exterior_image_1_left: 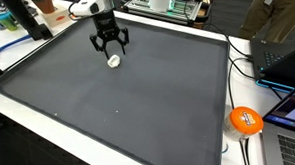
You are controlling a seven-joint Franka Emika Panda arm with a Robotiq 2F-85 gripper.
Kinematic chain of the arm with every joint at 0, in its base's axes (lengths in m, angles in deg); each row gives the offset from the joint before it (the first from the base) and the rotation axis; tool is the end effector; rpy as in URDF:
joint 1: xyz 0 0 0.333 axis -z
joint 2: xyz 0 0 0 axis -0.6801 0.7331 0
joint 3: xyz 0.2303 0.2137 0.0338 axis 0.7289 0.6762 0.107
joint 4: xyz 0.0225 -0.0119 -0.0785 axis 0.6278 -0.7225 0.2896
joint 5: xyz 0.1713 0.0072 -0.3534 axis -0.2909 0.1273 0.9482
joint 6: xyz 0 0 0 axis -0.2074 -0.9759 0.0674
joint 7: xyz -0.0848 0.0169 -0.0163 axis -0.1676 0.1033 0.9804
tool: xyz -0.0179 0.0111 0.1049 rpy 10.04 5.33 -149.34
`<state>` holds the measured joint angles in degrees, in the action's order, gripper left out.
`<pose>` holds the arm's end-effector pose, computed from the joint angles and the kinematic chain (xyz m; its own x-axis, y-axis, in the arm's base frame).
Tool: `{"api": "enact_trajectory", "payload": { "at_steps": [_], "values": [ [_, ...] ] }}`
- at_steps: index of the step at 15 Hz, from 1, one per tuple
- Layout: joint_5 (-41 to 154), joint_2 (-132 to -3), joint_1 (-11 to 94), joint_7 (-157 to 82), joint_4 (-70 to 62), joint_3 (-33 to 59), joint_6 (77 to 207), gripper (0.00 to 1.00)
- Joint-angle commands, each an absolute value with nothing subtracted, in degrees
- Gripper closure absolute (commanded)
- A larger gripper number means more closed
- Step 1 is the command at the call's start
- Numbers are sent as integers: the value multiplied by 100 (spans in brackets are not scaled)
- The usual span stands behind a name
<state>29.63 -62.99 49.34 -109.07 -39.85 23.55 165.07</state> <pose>0.5563 -0.0146 0.2164 0.6808 0.6845 0.2609 0.7111 -0.7030 -0.0109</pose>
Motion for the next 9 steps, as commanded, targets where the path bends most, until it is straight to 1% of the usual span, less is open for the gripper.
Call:
{"api": "enact_trajectory", "payload": {
  "at_steps": [1, 2, 3, 4, 5, 6, 7, 8, 9],
  "values": [
    [3376, -6156, 4967, -10574, -4048, 2437, 16860, 38],
    [3547, -6100, 4927, -10455, -4037, 2397, 16922, 43],
    [3698, -6068, 4929, -10347, -4029, 2388, 16976, 54],
    [3869, -6036, 4923, -10213, -4023, 2369, 17031, 58],
    [4019, -6013, 4925, -10099, -4014, 2370, 17050, 60],
    [4137, -6001, 4952, -10001, -4006, 2392, 17098, 77],
    [4239, -5994, 4963, -9908, -3999, 2400, 17103, 84],
    [4336, -5980, 4958, -9821, -3990, 2405, 17093, 90],
    [4447, -5972, 4939, -9732, -3982, 2390, 17076, 92]
  ]
}}
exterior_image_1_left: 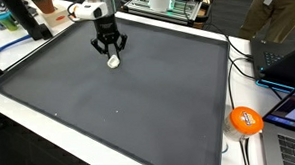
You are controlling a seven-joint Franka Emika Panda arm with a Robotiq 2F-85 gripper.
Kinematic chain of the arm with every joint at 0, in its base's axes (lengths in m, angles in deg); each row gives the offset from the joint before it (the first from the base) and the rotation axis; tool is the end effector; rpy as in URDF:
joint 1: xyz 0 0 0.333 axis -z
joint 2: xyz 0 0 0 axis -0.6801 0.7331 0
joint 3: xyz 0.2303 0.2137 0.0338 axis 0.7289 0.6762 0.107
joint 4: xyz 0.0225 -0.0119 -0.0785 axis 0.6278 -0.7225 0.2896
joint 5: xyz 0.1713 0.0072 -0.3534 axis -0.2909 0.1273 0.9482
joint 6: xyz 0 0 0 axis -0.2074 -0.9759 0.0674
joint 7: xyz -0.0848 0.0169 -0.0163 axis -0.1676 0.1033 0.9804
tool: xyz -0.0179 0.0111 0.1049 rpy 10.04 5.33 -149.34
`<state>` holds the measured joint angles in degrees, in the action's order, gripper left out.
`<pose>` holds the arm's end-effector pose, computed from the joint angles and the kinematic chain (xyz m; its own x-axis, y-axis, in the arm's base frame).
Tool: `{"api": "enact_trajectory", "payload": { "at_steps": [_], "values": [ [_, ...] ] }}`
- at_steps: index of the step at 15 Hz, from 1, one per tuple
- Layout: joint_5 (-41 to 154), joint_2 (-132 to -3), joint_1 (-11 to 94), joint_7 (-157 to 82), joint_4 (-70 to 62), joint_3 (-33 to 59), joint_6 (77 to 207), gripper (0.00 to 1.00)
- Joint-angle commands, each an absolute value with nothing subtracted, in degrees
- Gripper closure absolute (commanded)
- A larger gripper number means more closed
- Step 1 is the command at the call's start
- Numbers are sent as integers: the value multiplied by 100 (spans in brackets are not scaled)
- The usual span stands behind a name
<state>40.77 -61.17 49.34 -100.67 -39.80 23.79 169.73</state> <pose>0.5622 -0.0072 0.2090 0.6638 0.7145 0.2209 0.7196 -0.6907 0.0716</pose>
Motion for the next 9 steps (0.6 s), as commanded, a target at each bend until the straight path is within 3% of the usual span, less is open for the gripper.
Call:
{"api": "enact_trajectory", "payload": {
  "at_steps": [1, 4, 9],
  "values": [
    [4544, -5962, 4929, -9659, -3976, 2389, 17072, 95],
    [4780, -5949, 4924, -9475, -3955, 2412, 17026, 100],
    [4295, -6120, 5383, -9817, -3966, 3140, 16919, 98]
  ]
}}
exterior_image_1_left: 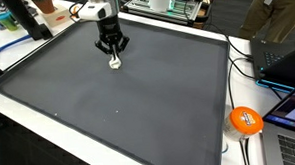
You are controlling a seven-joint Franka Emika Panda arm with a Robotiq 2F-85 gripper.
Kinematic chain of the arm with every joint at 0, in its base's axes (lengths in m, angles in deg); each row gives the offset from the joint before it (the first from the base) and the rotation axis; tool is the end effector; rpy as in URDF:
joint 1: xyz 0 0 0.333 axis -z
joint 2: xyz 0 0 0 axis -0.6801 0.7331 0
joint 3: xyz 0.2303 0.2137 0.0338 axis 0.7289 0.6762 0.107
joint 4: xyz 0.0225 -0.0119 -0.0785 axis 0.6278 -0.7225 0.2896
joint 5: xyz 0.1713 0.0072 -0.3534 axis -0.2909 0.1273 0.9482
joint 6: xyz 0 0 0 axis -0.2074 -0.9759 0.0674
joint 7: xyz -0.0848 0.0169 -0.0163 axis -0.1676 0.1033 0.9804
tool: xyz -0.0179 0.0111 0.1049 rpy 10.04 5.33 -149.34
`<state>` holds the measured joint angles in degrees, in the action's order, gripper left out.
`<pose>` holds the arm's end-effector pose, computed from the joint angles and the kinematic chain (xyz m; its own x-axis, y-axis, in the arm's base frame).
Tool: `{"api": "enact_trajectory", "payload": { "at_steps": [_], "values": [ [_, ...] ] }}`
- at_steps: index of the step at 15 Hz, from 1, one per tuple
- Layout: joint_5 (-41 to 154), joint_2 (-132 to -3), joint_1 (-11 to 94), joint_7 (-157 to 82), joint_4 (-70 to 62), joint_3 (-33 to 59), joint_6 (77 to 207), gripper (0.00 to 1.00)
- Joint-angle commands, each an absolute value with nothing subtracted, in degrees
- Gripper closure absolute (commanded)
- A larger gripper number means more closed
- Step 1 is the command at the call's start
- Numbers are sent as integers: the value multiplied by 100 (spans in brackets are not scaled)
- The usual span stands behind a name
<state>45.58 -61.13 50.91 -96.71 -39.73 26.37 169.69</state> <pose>0.5634 0.0071 0.2108 0.6496 0.7298 0.2132 0.7334 -0.6754 0.0772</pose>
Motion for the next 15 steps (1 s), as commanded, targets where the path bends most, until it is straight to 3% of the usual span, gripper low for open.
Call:
{"api": "enact_trajectory", "payload": {
  "at_steps": [1, 8, 9, 10, 15],
  "values": [
    [4290, -6127, 5418, -9810, -3946, 3204, 16880, 98],
    [4989, -5993, 4948, -9008, -3827, 2697, 16703, 99],
    [5097, -5965, 4876, -8874, -3795, 2620, 16657, 70],
    [5162, -5949, 4853, -8800, -3751, 2599, 16551, 69],
    [5034, -6122, 4975, -8862, -3690, 2725, 16012, 34]
  ]
}}
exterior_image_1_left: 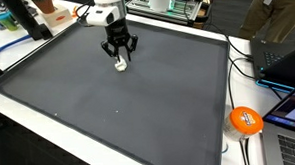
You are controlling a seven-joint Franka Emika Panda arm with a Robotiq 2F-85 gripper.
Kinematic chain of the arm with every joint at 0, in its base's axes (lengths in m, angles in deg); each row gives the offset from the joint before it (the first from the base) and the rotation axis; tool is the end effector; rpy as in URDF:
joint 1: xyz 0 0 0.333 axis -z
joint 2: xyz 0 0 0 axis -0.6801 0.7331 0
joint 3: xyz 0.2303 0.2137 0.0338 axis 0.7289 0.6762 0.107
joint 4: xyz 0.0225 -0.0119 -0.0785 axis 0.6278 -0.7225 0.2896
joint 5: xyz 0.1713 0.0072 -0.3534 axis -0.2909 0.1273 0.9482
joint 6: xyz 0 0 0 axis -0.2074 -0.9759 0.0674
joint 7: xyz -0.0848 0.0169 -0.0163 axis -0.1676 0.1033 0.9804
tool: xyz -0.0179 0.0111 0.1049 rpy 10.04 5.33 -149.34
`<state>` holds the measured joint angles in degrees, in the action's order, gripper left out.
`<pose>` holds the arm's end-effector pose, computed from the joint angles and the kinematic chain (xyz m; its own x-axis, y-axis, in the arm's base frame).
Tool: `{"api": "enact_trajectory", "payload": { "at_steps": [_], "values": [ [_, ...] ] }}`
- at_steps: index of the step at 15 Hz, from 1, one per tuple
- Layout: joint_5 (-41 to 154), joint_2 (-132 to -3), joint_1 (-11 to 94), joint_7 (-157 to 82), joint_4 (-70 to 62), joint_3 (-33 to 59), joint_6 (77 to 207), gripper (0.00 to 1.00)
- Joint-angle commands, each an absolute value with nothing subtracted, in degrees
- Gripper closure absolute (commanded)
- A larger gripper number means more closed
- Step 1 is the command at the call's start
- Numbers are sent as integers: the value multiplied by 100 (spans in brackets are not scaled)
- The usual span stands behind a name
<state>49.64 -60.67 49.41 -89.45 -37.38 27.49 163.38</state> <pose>0.5674 0.0377 0.2112 0.6715 0.7238 0.1587 0.7313 -0.6819 0.0153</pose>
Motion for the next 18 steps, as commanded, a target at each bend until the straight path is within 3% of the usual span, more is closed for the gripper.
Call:
{"api": "enact_trajectory", "payload": {
  "at_steps": [1, 4, 5, 10, 18],
  "values": [
    [5057, -6168, 4951, -8816, -3703, 2682, 15977, 25],
    [5166, -6323, 4868, -8598, -3756, 2510, 15957, 2],
    [5162, -6347, 4870, -8563, -3745, 2490, 15906, 0],
    [4069, -6421, 5327, -9831, -3512, 3113, 14593, 0],
    [3993, -5662, 4879, -9700, -2717, 2825, 14257, 0]
  ]
}}
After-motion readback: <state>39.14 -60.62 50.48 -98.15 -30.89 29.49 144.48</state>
